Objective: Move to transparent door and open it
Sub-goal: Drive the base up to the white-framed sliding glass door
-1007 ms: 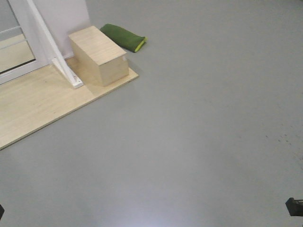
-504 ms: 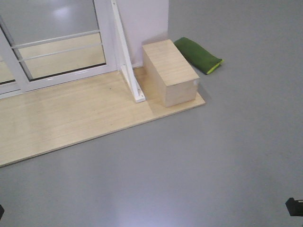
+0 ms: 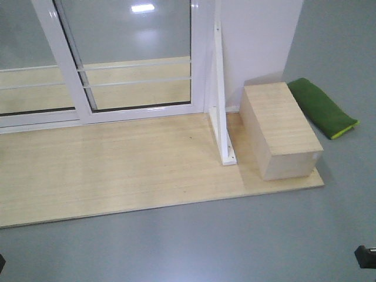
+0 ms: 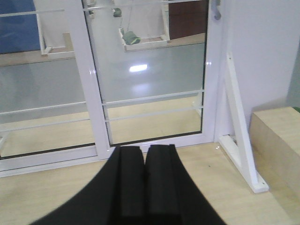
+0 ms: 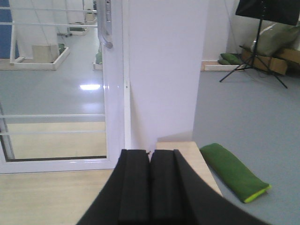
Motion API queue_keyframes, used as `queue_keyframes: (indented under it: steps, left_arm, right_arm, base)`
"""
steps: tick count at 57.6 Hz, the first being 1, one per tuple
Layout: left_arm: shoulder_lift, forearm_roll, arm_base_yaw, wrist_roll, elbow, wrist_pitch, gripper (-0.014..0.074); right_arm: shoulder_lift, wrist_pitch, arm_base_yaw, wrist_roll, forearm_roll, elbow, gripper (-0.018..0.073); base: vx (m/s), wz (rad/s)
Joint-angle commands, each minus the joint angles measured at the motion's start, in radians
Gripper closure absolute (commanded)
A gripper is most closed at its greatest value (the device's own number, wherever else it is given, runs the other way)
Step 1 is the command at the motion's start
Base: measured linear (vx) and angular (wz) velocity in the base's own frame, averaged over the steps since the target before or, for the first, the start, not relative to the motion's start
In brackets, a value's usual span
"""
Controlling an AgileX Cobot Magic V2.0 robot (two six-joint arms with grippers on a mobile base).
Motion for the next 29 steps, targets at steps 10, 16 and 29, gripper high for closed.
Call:
queue_keyframes:
  steps: [10,16,29]
  left_arm:
    - [-0.014,-0.004,-0.006,-0.004,0.007,-0.084,0.0594]
    - [-0.014,-0.004,-0.006,-0.004,0.007,-0.084,0.0594]
    - [-0.014,-0.004,-0.006,-0.004,0.007,-0.084,0.0594]
  right_arm:
    - [-0.016,-0.084,-0.006,-0.003,-0.005,0.005,0.0561]
    - [-0.016,-0.084,-0.006,-0.003,-0.005,0.005,0.0561]
    - [-0.016,-0.084,-0.006,-0.003,-0.005,0.005,0.0561]
  base:
    - [0.52,0.40]
    - [0.52,0.35]
    - [0.50,0.21]
